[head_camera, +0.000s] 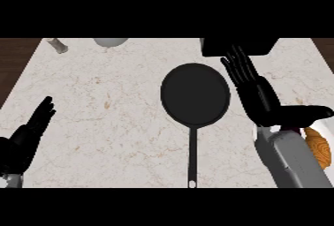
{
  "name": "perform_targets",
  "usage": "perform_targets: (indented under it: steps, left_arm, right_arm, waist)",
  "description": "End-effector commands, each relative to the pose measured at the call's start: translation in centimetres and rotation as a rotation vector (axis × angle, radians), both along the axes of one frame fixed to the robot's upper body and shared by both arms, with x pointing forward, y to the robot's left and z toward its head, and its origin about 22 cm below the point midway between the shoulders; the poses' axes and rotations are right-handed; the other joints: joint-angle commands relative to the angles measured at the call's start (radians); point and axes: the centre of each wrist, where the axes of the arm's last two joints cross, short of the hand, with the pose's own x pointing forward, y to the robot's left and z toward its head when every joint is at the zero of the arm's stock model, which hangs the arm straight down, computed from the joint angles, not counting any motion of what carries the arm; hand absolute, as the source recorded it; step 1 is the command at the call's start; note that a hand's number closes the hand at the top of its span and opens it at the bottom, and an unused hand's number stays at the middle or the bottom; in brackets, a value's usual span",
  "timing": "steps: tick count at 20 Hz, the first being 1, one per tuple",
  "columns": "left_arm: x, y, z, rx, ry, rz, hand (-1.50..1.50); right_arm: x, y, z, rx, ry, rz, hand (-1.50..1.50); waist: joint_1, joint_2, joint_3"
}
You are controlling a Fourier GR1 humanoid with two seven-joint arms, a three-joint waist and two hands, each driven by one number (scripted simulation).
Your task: Pick the eggplant from the plate and place it in the pan
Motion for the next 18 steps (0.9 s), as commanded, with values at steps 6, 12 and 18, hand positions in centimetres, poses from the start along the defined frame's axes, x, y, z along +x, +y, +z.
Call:
perform_targets:
  steps: [6, 12, 18]
  left_arm:
    - [-0.7, 0.4, 0.0, 0.083, -0.002, 0.077, 0.00]
    - [-1.5, -1.3, -0.9, 0.055, 0.057, 0.051, 0.00]
    - [-0.9, -3.3, -0.9, 0.045, 0.060, 0.029, 0.00]
  right_arm:
    - [-1.3, -17.5, -2.4, 0.081, 0.300, -0.876, -1.50]
    - [-8.4, -23.7, -7.9, -0.083, 0.778, -1.352, -1.50]
    - [-11.7, -25.3, -5.2, -0.584, 0.949, -1.219, -1.50]
  waist:
    - [-0.048, 0.007, -0.040]
    - [-0.062, -0.011, -0.046]
    - [-0.024, -0.007, -0.047]
